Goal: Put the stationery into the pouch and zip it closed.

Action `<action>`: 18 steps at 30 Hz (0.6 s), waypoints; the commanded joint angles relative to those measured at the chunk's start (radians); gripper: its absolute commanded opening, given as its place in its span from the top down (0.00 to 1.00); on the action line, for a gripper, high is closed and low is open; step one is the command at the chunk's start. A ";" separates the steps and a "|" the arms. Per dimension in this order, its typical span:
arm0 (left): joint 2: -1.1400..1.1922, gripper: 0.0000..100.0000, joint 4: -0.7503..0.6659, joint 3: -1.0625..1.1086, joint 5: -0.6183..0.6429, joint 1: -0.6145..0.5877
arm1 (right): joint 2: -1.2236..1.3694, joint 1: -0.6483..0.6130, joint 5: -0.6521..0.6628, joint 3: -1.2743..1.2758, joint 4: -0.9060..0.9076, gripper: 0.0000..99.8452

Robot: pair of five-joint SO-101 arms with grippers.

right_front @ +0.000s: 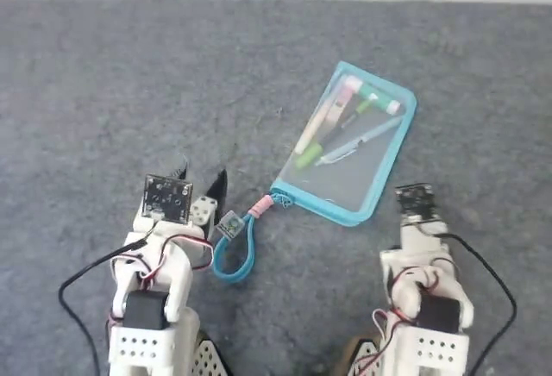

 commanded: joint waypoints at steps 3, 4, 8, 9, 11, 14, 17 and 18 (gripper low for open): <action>-0.008 0.79 0.281 -0.008 0.005 0.002 | -0.004 0.105 -0.005 0.018 0.016 0.92; -0.008 0.79 0.295 -0.008 0.005 0.002 | -0.005 0.105 0.006 0.018 0.016 0.99; -0.008 0.79 0.367 -0.008 0.005 -0.002 | -0.005 0.120 0.075 0.018 0.019 0.92; -0.008 0.79 0.400 -0.008 0.008 0.000 | -0.005 0.120 0.092 0.018 0.019 0.91; -0.009 0.79 0.466 -0.010 0.005 -0.003 | -0.005 0.120 0.115 0.018 0.021 0.90; -0.009 0.79 0.459 -0.010 0.008 -0.005 | -0.005 0.119 0.123 0.018 0.022 0.91; -0.009 0.79 0.460 -0.010 0.008 -0.005 | -0.005 0.119 0.123 0.018 0.022 0.91; -0.009 0.79 0.460 -0.010 0.008 -0.005 | -0.005 0.119 0.123 0.018 0.022 0.91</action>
